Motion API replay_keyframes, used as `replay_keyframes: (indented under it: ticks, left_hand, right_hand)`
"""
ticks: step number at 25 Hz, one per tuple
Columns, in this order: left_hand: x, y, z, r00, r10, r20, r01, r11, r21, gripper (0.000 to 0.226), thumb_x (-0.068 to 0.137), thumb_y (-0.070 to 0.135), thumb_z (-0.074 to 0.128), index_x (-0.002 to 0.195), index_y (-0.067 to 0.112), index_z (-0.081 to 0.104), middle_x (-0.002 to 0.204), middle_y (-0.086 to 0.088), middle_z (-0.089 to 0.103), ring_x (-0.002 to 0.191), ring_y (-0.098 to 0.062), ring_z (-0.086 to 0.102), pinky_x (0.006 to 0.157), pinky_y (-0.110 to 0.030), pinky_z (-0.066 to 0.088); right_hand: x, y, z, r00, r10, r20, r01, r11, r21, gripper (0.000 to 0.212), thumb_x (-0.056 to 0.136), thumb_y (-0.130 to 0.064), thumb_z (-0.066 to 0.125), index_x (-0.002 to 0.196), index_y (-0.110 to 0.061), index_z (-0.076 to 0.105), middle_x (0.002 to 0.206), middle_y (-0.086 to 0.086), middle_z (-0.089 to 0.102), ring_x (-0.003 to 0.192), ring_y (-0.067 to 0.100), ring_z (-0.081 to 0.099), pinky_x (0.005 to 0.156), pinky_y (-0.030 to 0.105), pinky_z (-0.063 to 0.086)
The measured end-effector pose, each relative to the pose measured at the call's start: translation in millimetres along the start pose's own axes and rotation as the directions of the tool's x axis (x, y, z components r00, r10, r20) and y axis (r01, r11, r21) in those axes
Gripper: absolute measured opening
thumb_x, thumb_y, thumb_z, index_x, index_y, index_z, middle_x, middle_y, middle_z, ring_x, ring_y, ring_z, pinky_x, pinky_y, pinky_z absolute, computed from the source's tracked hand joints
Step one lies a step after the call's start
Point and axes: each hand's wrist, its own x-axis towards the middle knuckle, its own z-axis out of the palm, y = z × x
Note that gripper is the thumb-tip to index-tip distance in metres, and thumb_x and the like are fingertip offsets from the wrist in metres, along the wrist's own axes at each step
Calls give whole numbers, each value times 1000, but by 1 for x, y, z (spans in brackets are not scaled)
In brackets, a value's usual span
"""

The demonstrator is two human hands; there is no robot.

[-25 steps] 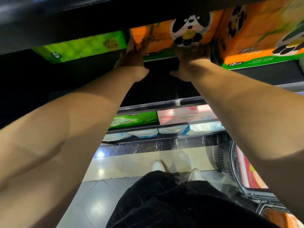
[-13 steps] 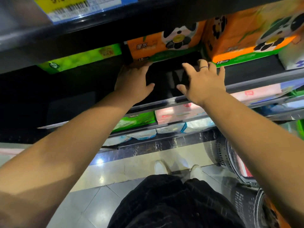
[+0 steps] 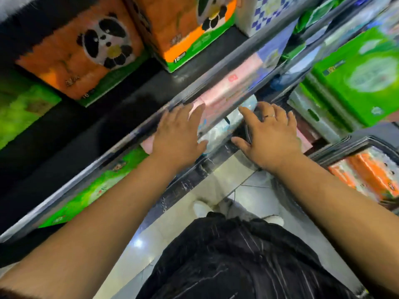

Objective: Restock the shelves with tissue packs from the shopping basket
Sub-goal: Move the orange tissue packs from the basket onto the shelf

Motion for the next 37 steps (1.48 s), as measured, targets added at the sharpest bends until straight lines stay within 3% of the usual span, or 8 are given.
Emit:
replay_keyframes:
  ticks: [5,9,18,25,32,37]
  left_hand:
    - [20,118,20,983,182,-5,-182,983,-17,75,74,43,65,139,10,45,135,-19,51,120,-39,50,102,-49,38]
    - [37,226,36,951,304,60,-299,950,-88,82,76,41,72,145,13,38,145,-19,40,133,-37,38,111,-49,31]
    - [66,420,89,759,627,173,-621,778,-95,85,75,43,74,145,14,37,146,-19,38,135,-37,34,112,-47,27]
    - [124,482,160,603,690,400,-716,690,-111,87,84,46,64,152,20,17,156,-16,21,144,-31,18,118,-41,17]
    - [208,529,265,427,731,532,-827,554,-98,89,84,45,65,153,18,15,156,-18,20,142,-34,23,114,-41,22]
    - [241,564,367,397,711,580,-822,557,-121,90,82,44,68,152,19,18,156,-16,20,143,-33,21,115,-41,22]
  right_hand:
    - [-67,106,3,986,162,-40,-161,986,33,72,84,-63,53,146,-30,37,149,17,35,134,42,33,109,62,23]
    - [-126,193,8,954,300,-22,-299,954,23,79,80,-59,63,146,-25,38,144,19,41,127,43,41,104,63,30]
    - [-227,335,44,771,636,34,-634,761,134,79,76,-55,70,143,-26,41,143,16,44,126,42,44,104,61,33]
    - [-216,394,99,582,775,247,-812,534,237,83,86,-61,52,152,-30,13,153,13,25,137,36,29,112,53,24]
    - [-180,464,186,467,811,353,-883,407,233,87,85,-59,58,153,-25,16,153,16,23,138,37,25,111,50,25]
    - [-158,520,281,410,815,409,-911,347,223,95,83,-58,63,154,-27,7,155,16,17,137,39,25,112,50,26]
